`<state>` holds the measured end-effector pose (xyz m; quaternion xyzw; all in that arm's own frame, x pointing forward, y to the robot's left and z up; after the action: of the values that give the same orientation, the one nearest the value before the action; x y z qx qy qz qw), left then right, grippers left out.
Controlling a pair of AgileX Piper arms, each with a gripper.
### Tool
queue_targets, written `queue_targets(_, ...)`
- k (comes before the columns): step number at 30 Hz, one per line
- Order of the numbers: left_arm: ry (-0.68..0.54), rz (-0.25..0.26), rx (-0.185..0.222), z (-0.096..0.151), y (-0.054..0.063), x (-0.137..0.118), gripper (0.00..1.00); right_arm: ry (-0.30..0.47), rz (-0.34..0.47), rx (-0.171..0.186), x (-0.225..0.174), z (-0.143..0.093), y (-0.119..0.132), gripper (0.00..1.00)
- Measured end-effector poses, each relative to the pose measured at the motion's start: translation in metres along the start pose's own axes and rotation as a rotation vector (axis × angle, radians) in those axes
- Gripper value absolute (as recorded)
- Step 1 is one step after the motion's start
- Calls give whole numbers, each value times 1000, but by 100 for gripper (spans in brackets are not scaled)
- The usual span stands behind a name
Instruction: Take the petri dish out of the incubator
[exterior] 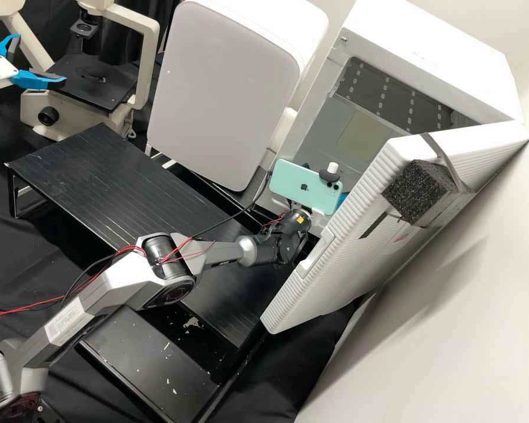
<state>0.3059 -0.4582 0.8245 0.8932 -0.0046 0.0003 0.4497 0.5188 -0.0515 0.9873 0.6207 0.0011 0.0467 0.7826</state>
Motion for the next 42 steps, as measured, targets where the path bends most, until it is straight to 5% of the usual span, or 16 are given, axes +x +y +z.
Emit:
queue_targets(18, 0, 0, 0, 0, 0, 0, 100, -13, 0, 26, 2, 3, -5, 100)
queue_targets(19, 0, 0, 0, 0, 0, 0, 100, -13, 2, 25, 2, 4, -5, 0)
queue_targets(42, 0, 0, 0, 0, 0, 0, 100, -17, 10, 47, 4, 7, -8, 0)
